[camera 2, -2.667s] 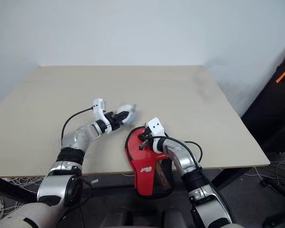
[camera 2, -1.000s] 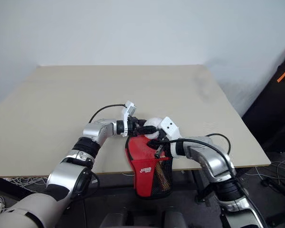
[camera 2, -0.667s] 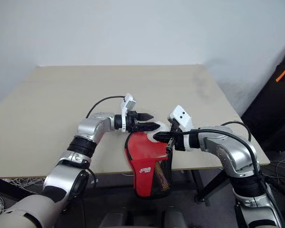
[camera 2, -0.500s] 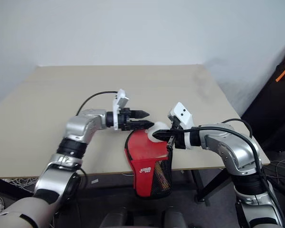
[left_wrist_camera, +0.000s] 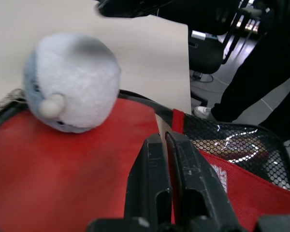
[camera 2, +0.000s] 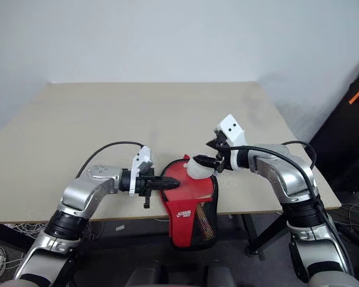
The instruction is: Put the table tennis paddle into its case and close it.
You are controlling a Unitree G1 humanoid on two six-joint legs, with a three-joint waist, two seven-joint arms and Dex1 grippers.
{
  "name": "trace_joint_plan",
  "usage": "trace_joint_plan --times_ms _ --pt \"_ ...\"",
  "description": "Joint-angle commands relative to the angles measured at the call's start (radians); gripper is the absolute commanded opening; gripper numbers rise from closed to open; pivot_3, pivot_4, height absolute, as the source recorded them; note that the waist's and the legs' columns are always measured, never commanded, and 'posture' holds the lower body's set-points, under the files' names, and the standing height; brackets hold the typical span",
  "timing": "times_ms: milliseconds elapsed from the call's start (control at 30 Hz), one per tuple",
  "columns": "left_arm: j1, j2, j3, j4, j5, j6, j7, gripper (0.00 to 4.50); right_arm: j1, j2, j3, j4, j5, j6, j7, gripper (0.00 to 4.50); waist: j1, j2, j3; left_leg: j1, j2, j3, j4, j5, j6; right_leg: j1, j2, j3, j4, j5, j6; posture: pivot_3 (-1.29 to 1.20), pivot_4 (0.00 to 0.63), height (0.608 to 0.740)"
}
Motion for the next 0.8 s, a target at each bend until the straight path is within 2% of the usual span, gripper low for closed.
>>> trace_joint_plan --times_ms 33,400,567,667,800 --pt "-0.019 -0.030 -0.014 0.022 0.017 -0.063 0.034 0.00 -0.032 0.012 0.010 0.026 -0.014 -0.031 0.014 4.19 0.000 0.000 0.000 0.000 0.000 0.000 0.000 0.000 0.000 0.000 0.000 0.000 0.000 0.000 0.000 0.00 0.000 0.740" --pt "-0.058 -0.099 -0.070 0.193 0.097 -0.244 0.055 0.00 -0.059 0.093 0.076 0.261 -0.121 -0.163 0.014 4.19 0.000 0.000 0.000 0.000 0.000 0.000 0.000 0.000 0.000 0.000 0.000 0.000 0.000 0.000 0.000 0.00 0.000 0.740" --pt "-0.068 -0.124 -0.087 0.291 0.151 -0.347 0.064 0.00 -0.065 0.112 0.086 0.305 -0.154 -0.194 0.023 4.19 0.000 0.001 0.000 0.000 0.000 0.000 0.000 0.000 0.000 0.000 0.000 0.000 0.000 0.001 -0.001 0.00 0.000 0.740" --pt "-0.080 -0.137 -0.093 0.354 0.174 -0.389 0.060 0.00 -0.071 0.118 0.086 0.321 -0.167 -0.202 0.027 3.60 0.000 0.001 0.000 0.000 0.000 0.000 0.000 0.000 0.000 0.000 0.000 0.000 0.000 0.001 -0.001 0.00 0.000 0.740" --pt "-0.112 -0.162 -0.089 0.435 0.190 -0.431 0.059 0.00 -0.081 0.119 0.093 0.336 -0.187 -0.214 0.042 2.26 0.000 0.001 0.000 0.000 0.000 0.000 0.001 0.000 0.000 0.001 0.000 0.000 0.000 0.001 -0.001 0.00 0.000 0.740"
